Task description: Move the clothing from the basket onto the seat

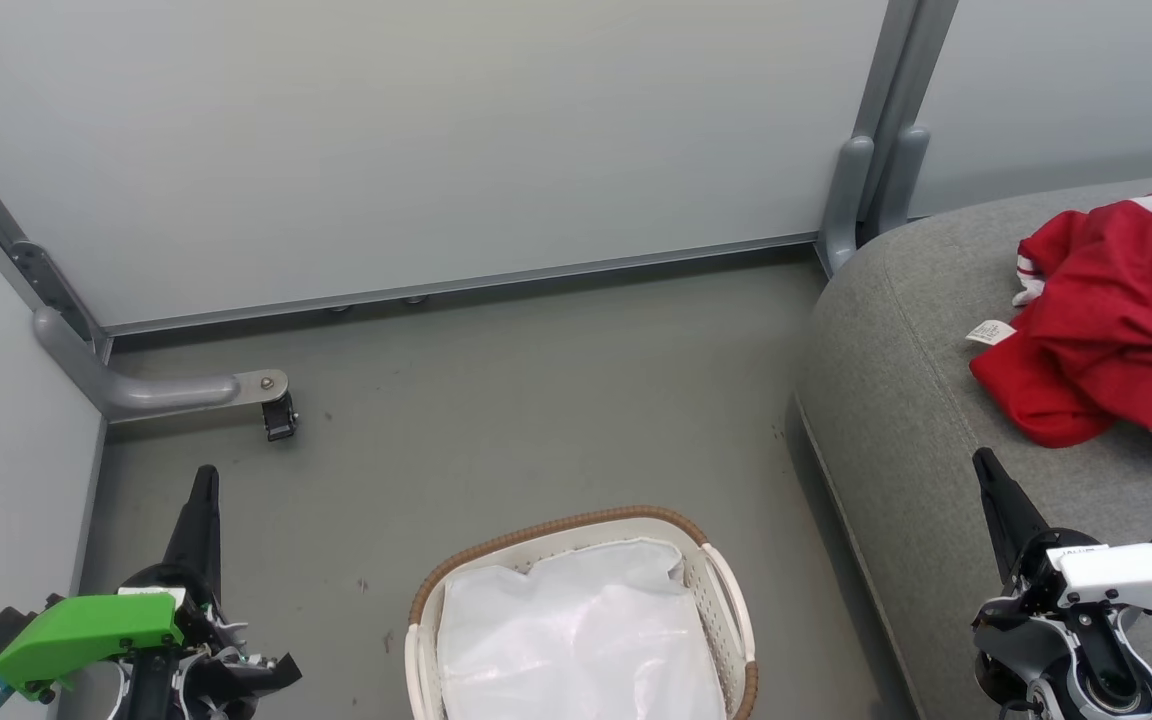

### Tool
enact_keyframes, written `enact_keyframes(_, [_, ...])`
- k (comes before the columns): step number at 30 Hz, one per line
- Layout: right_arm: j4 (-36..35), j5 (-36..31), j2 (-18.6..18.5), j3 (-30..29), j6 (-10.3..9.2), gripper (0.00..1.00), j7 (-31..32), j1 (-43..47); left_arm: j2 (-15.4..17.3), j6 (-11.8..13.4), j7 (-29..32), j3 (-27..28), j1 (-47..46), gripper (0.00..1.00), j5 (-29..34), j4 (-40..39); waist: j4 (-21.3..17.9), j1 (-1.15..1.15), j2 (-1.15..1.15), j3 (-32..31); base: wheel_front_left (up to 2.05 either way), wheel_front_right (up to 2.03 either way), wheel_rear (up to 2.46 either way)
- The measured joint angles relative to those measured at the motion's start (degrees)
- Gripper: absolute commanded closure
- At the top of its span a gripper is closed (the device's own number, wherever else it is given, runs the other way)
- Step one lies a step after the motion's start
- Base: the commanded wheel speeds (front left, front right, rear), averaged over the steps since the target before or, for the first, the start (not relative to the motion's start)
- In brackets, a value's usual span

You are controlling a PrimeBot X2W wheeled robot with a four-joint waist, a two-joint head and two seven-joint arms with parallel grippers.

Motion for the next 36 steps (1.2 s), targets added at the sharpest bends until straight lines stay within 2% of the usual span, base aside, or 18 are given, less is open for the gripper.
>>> enact_keyframes(36, [0.0, 0.0, 0.0, 0.0, 0.00, 1.00, 0.0, 0.0, 0.0, 0.0, 0.0, 0.0, 0.0, 1.00, 0.0, 0.0, 0.0, 0.00, 0.00, 0.0, 0.00, 0.00, 0.00])
